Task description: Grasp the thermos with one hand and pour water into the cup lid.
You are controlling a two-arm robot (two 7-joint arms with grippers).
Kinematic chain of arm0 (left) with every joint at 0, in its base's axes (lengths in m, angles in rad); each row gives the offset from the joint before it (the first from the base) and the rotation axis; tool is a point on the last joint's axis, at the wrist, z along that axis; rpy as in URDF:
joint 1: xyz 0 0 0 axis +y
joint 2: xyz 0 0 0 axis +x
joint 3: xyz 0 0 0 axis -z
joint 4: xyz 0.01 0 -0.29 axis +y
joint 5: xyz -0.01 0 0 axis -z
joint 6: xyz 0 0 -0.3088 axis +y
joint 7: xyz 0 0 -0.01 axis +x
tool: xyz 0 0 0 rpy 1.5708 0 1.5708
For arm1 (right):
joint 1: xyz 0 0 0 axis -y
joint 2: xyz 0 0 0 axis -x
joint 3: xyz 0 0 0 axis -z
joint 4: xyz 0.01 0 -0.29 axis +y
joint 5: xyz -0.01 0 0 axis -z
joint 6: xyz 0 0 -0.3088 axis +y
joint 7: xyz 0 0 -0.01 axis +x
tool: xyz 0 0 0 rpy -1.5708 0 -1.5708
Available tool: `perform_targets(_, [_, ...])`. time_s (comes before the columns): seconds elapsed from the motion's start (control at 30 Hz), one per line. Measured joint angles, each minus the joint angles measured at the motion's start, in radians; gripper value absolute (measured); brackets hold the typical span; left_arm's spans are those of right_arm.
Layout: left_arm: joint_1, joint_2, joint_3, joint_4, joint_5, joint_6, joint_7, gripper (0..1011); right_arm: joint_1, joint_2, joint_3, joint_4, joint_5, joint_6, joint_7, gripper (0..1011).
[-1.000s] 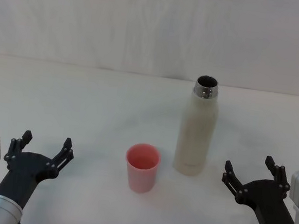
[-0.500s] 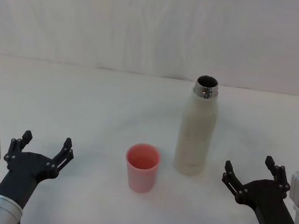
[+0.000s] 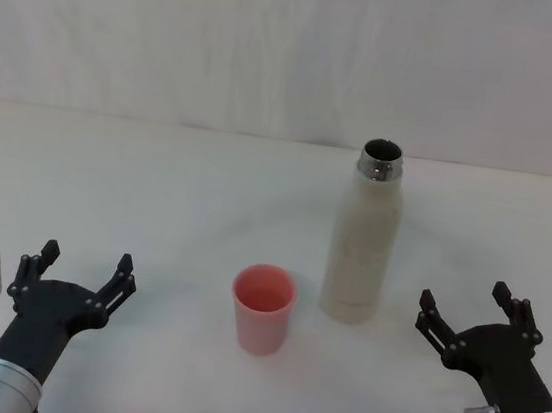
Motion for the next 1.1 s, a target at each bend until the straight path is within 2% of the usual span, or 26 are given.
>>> perform_targets(0.23, [0.0, 0.0, 0.0, 0.0, 0.0, 0.0, 0.0, 1001, 0.025, 0.009, 0.006, -0.01, 0.005, 0.049, 0.057, 1000])
perform_targets(0.5, [0.0, 0.0, 0.0, 0.0, 0.0, 0.0, 0.0, 1001, 0.085, 0.021, -0.014, 0.006, 0.002, 0.111, 0.115, 1000])
perform_targets(1.1, [0.0, 0.0, 0.0, 0.0, 0.0, 0.0, 0.0, 1001, 0.203, 0.017, -0.06, 0.091, 0.039, 0.162, 0.17, 1000])
